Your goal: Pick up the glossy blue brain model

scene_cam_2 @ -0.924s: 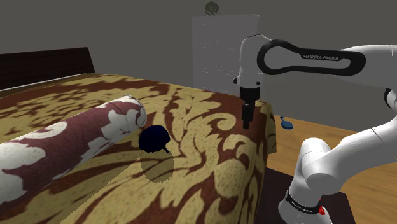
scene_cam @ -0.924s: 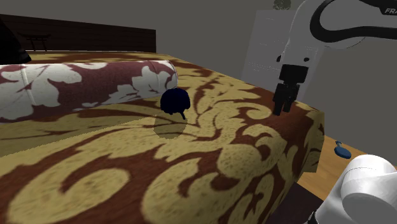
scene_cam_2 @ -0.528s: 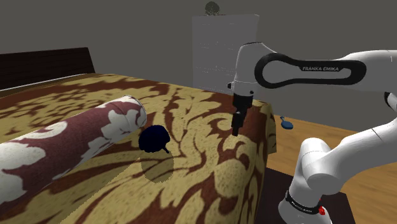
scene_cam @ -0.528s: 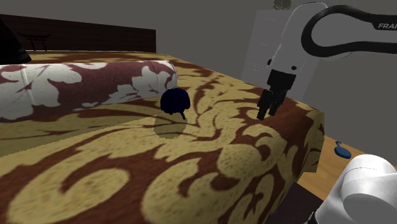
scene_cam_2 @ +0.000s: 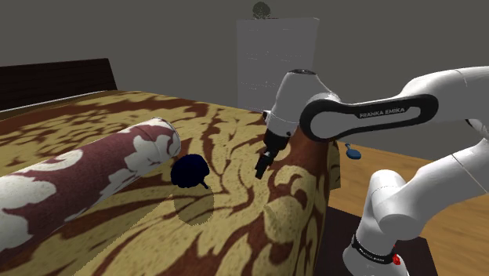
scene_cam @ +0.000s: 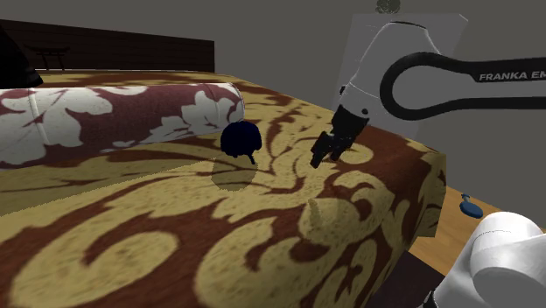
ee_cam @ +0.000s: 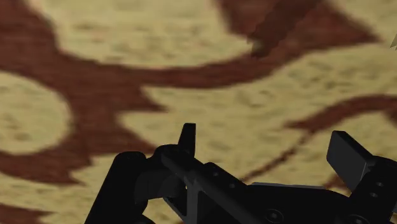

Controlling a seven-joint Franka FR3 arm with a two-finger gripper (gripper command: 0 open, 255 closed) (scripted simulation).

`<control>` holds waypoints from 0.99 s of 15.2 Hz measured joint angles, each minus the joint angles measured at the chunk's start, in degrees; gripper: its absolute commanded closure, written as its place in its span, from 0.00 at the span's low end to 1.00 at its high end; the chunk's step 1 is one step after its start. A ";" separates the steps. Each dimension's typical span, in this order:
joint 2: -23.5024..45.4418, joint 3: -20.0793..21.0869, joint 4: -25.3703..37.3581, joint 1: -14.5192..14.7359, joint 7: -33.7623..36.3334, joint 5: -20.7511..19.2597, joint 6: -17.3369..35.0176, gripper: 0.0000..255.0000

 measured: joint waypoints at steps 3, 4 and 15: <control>3.14 4.07 -0.88 -0.39 3.41 -0.62 9.50 0.00; 4.41 5.60 -0.99 -0.73 4.77 -1.08 12.61 0.00; 20.46 28.94 7.29 -19.10 28.56 -21.57 39.43 0.00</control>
